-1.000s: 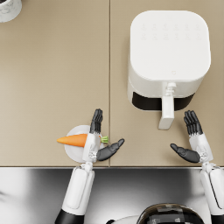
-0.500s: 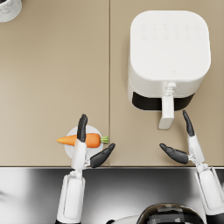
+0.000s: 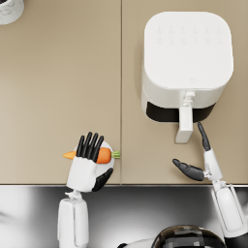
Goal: Pick up the carrot and place it into the air fryer
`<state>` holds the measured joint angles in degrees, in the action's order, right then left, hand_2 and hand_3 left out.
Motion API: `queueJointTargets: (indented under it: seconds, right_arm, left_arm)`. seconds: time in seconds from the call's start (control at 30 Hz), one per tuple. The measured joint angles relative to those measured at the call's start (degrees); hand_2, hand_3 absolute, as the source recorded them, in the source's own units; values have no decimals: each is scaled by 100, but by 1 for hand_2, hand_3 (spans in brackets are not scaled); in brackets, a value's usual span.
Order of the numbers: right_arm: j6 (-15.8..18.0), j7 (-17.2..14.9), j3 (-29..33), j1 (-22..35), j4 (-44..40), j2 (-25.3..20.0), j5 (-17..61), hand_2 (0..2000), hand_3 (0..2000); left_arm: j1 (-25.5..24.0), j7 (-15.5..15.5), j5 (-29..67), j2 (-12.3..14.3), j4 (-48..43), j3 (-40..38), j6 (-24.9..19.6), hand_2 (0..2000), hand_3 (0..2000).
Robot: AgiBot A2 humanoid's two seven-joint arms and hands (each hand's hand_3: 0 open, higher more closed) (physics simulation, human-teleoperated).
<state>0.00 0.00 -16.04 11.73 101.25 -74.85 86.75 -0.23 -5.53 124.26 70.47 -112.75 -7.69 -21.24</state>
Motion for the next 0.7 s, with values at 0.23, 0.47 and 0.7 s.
queueJointTargets:
  seconds: [0.23,0.47,0.7]
  right_arm:
    - [0,0,-4,-5,-30,-91,1,0,0]
    - [0,0,72,82,-70,-227,1,0,0]
    - [0,0,141,265,-208,-405,0,0,0]
  left_arm:
    - [197,-184,1825,-24,89,4,-701,0,0]
    - [440,-181,3288,19,1006,524,-835,0,0]
    - [688,-163,3505,51,1730,901,-418,0,0]
